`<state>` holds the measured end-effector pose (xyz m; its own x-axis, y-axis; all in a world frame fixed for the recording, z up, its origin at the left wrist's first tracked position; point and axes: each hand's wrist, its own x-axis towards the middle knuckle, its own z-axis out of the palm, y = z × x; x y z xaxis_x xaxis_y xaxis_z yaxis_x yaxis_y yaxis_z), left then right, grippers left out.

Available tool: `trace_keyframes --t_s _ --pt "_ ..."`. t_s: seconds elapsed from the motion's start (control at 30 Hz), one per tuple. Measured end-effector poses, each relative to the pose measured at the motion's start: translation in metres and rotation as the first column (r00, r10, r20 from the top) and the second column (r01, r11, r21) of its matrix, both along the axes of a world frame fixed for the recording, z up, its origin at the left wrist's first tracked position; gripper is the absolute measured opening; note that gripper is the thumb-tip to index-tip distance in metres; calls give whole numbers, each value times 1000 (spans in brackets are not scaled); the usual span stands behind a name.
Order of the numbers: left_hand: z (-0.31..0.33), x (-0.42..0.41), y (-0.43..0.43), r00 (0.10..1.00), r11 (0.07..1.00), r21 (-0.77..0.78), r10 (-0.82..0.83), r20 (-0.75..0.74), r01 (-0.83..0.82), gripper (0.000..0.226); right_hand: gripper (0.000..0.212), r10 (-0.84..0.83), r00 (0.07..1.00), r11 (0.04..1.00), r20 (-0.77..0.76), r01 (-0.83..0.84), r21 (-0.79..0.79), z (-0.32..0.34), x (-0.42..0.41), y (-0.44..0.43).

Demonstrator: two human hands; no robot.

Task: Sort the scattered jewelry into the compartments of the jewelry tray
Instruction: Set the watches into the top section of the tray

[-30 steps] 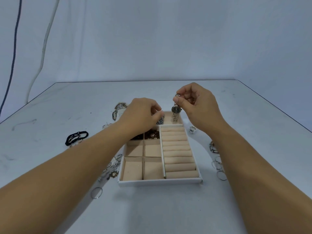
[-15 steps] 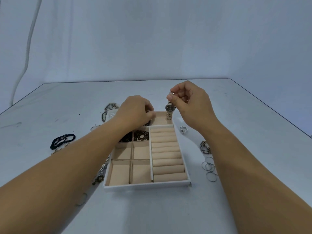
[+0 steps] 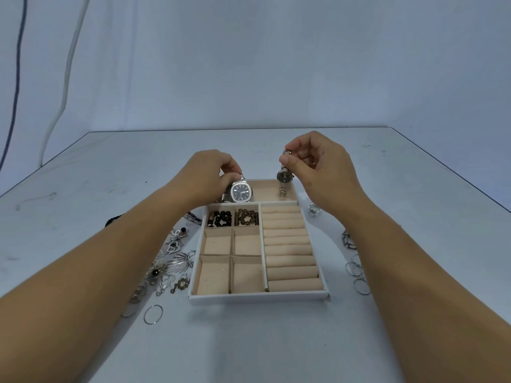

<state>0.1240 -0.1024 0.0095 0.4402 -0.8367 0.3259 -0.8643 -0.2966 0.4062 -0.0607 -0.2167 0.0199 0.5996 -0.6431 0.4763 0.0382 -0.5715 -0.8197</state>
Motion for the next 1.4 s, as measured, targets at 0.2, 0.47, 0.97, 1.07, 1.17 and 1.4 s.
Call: trace_keyframes --t_s 0.2,0.47,0.97,1.07,1.17,1.4 --pt "-9 6 3 999 999 -17 33 -4 -33 13 11 4 1000 1000 -6 -4 -1 0 0 0" --pt "-4 -32 63 998 989 136 -58 -21 61 41 12 25 1000 1000 -17 -25 -6 -3 2 2" --pt "-32 -45 100 990 980 155 -111 -91 124 66 9 -26 990 999 -137 31 31 -2 17 -2" --pt "-32 -45 100 990 980 161 -105 -95 119 67 10 -56 972 997 -227 66 36 -6 24 -6" --pt "-32 -46 100 990 979 167 -102 -95 117 67 11 -75 948 993 -310 98 60 -13 29 -12" --pt "-29 -48 101 991 977 185 -87 -106 106 60 9 -133 918 991 -373 116 -69 -20 33 -17"
